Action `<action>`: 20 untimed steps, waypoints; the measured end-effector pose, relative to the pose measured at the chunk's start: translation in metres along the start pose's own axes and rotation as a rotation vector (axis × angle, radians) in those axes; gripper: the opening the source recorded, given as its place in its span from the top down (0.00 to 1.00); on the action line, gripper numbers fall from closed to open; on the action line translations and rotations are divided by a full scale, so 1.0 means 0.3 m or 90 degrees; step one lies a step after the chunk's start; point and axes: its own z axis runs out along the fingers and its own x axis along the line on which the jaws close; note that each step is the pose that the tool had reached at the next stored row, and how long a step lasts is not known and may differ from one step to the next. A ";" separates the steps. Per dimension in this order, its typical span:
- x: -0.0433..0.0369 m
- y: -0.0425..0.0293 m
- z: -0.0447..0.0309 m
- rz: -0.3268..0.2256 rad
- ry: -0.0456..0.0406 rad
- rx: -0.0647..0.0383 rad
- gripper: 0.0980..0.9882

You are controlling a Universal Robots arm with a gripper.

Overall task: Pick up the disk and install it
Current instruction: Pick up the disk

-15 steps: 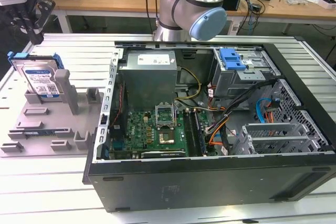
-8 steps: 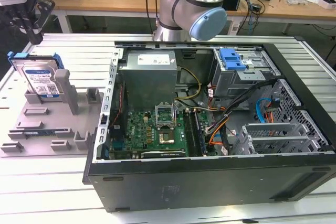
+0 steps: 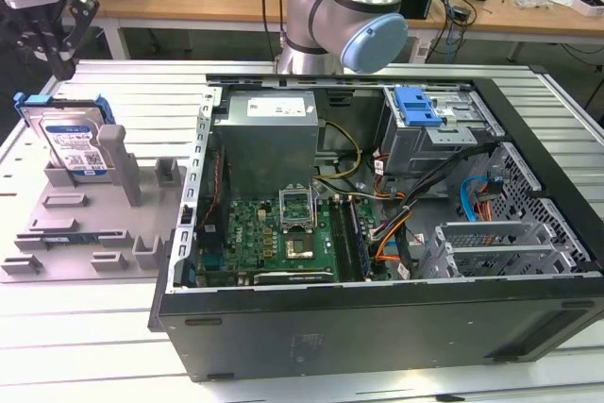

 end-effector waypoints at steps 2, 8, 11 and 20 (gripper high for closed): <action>0.000 0.000 0.000 -0.045 0.0019 0.001 0.99; 0.000 0.000 0.000 -0.147 0.0061 0.003 0.78; 0.000 0.000 0.001 -0.190 0.0079 0.004 0.64; 0.000 0.000 0.005 -0.355 0.0146 0.008 0.57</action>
